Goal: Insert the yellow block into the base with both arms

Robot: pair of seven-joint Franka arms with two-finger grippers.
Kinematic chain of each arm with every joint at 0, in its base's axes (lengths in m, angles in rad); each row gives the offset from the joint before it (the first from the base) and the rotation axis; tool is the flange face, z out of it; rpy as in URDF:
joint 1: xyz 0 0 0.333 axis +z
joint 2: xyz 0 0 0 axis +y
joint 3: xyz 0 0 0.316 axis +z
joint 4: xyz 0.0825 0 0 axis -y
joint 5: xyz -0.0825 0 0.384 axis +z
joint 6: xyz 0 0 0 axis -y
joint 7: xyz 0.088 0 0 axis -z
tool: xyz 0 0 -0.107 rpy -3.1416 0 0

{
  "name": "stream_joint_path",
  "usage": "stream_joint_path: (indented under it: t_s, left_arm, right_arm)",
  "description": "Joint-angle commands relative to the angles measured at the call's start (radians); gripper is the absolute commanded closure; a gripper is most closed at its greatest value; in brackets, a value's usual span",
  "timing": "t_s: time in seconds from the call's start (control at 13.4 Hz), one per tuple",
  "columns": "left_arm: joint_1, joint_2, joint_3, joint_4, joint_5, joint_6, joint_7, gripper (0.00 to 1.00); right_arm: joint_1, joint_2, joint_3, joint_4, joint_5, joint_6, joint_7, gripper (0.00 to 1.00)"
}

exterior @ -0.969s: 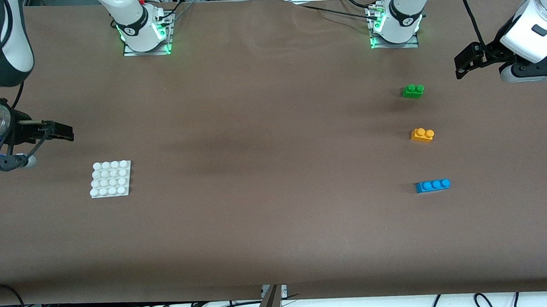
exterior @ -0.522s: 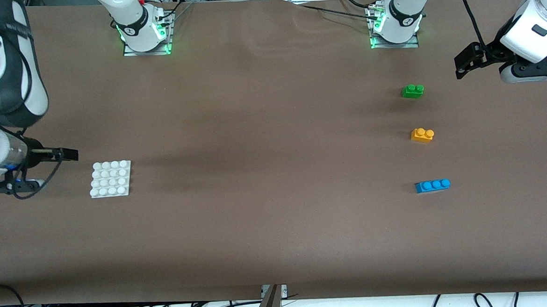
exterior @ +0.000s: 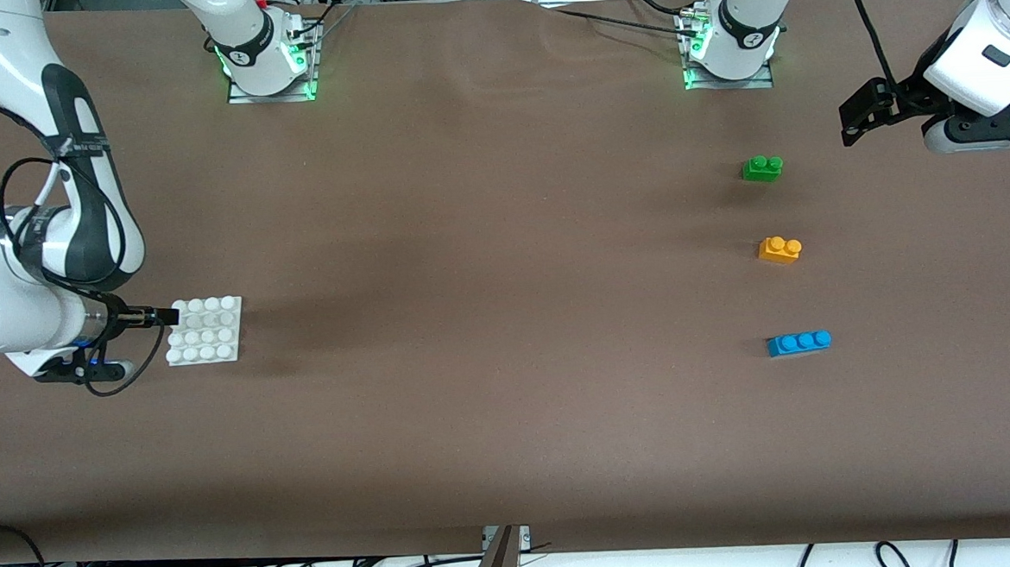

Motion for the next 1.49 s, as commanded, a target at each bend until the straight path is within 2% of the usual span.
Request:
stream_joint_path:
  t_s: [0.0, 0.3, 1.42]
  left_arm:
    - [0.003, 0.014, -0.001, 0.028, -0.011, -0.008, -0.005, 0.0]
    - [0.003, 0.014, -0.001, 0.028, -0.011, -0.008, -0.005, 0.0]
    - [0.003, 0.015, -0.001, 0.028, -0.013, -0.008, -0.005, 0.0]
  right_arm:
    - [-0.007, 0.03, 0.004, -0.009, -0.01, 0.052, 0.012, 0.0]
    - [-0.007, 0.078, 0.004, -0.009, -0.002, 0.125, 0.012, 0.0]
    - [0.01, 0.119, 0.013, -0.054, 0.02, 0.188, 0.038, 0.0]
